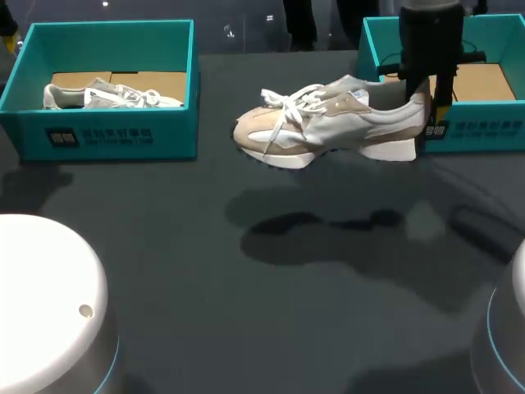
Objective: Take the shoe out of the shoebox, open the shoe tongue, remove and reinsert the insole, then place the shoe into the shoebox
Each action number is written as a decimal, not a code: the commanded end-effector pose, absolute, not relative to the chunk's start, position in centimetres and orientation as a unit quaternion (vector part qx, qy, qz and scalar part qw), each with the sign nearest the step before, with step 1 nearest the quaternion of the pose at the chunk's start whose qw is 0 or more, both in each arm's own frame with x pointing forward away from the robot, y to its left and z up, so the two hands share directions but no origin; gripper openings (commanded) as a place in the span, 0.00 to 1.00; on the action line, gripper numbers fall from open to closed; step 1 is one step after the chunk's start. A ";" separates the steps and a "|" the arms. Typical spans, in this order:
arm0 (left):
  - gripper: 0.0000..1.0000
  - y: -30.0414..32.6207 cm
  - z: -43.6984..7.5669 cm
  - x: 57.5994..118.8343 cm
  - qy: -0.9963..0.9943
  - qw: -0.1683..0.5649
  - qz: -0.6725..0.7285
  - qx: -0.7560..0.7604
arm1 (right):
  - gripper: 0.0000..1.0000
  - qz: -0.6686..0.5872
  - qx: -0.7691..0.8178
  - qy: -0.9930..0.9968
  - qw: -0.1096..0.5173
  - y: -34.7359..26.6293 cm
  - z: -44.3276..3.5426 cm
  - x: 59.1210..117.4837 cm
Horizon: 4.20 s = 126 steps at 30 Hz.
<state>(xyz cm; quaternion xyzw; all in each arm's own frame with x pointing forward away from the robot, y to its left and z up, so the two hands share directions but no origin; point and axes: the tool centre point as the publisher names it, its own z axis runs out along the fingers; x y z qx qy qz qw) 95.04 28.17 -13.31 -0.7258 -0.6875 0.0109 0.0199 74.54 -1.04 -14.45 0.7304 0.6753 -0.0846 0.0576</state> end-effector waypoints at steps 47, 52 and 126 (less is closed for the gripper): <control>1.00 28.2 -13.3 95.0 -0.687 0.020 0.010 -0.726 | 0.00 -0.023 0.715 0.688 0.119 5.0 -29.2 69.3; 1.00 28.2 -13.3 95.0 -0.687 0.020 0.010 -0.726 | 0.00 -0.022 0.712 0.693 0.113 4.6 -31.1 69.6; 1.00 28.2 -13.3 95.0 -0.687 0.020 0.010 -0.726 | 1.00 0.170 0.513 0.841 0.004 1.7 -28.6 70.6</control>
